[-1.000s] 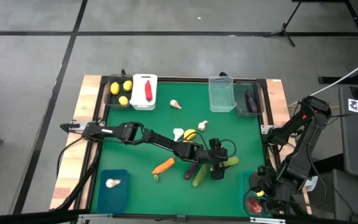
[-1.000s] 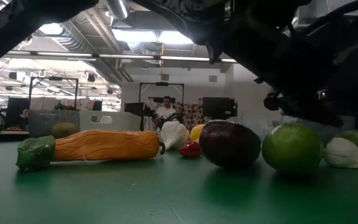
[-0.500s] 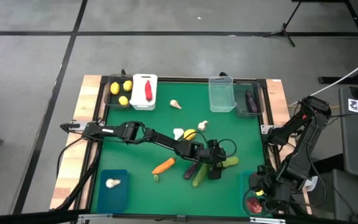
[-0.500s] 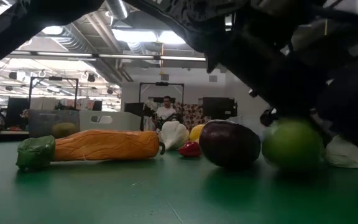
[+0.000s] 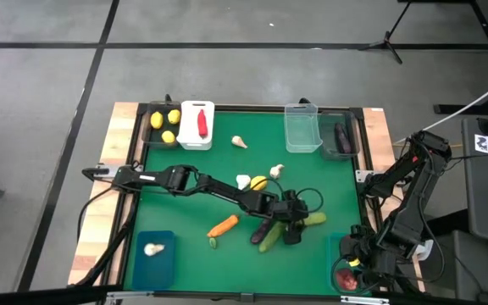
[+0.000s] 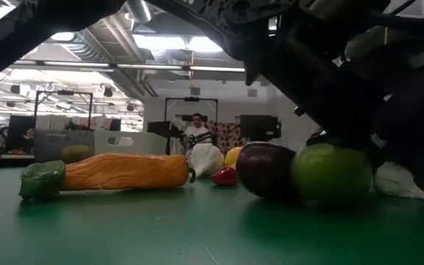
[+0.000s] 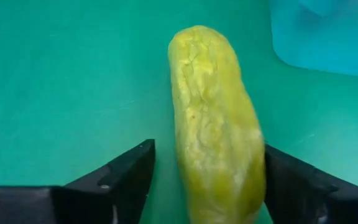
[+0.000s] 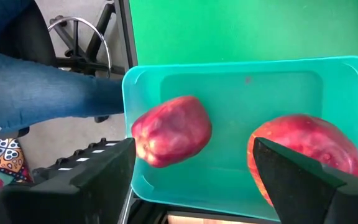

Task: Sort produce into baskets
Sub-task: Put the cucumber into the transparent bin

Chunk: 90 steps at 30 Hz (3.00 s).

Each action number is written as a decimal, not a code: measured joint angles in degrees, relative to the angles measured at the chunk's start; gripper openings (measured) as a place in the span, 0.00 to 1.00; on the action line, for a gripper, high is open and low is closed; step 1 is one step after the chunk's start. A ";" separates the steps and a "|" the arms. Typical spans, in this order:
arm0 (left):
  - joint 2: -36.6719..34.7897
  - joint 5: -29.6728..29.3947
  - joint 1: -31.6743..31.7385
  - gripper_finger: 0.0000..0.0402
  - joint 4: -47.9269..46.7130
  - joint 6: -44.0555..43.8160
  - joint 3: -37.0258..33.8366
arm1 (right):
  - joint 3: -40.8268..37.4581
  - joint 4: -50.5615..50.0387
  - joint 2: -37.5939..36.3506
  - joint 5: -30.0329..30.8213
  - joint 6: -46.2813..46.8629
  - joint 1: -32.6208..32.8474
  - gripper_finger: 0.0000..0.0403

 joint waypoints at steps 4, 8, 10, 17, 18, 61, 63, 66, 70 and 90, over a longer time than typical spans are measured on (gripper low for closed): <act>-0.44 -0.05 0.00 0.56 -1.94 0.44 4.16 | 0.74 -2.74 0.00 2.98 -1.94 0.02 0.81; -2.75 -1.32 0.26 0.51 -6.18 3.50 8.65 | 4.44 -11.70 -0.02 10.51 -3.08 0.08 0.81; -4.03 -1.87 0.74 0.49 -6.98 5.10 10.04 | 6.83 -15.95 -0.54 14.81 -2.95 1.00 0.81; -4.01 -1.91 0.41 0.46 -7.85 8.40 10.14 | 11.94 -19.31 -1.70 25.18 -1.30 4.29 0.81; -3.56 -1.58 0.35 0.46 -6.98 7.99 9.65 | 12.00 -18.97 -1.70 25.74 -1.24 4.55 0.81; 4.93 1.20 0.73 0.36 -3.62 0.32 10.23 | 11.91 -19.27 -1.44 32.18 -1.24 5.07 0.81; 4.93 1.18 0.99 0.36 -3.74 0.18 11.66 | 11.91 -20.36 -1.48 35.56 -0.94 6.40 0.81; 3.92 0.86 1.38 0.37 -3.83 0.69 13.57 | 11.91 -22.73 -1.56 41.11 1.08 8.45 0.81; 0.05 -2.47 2.00 0.40 -5.64 3.28 14.21 | 11.91 -30.00 -1.86 50.67 9.05 11.62 0.81; -25.19 -9.90 3.56 0.41 -18.70 15.74 14.23 | 11.91 -38.87 -1.84 85.68 20.56 4.76 0.81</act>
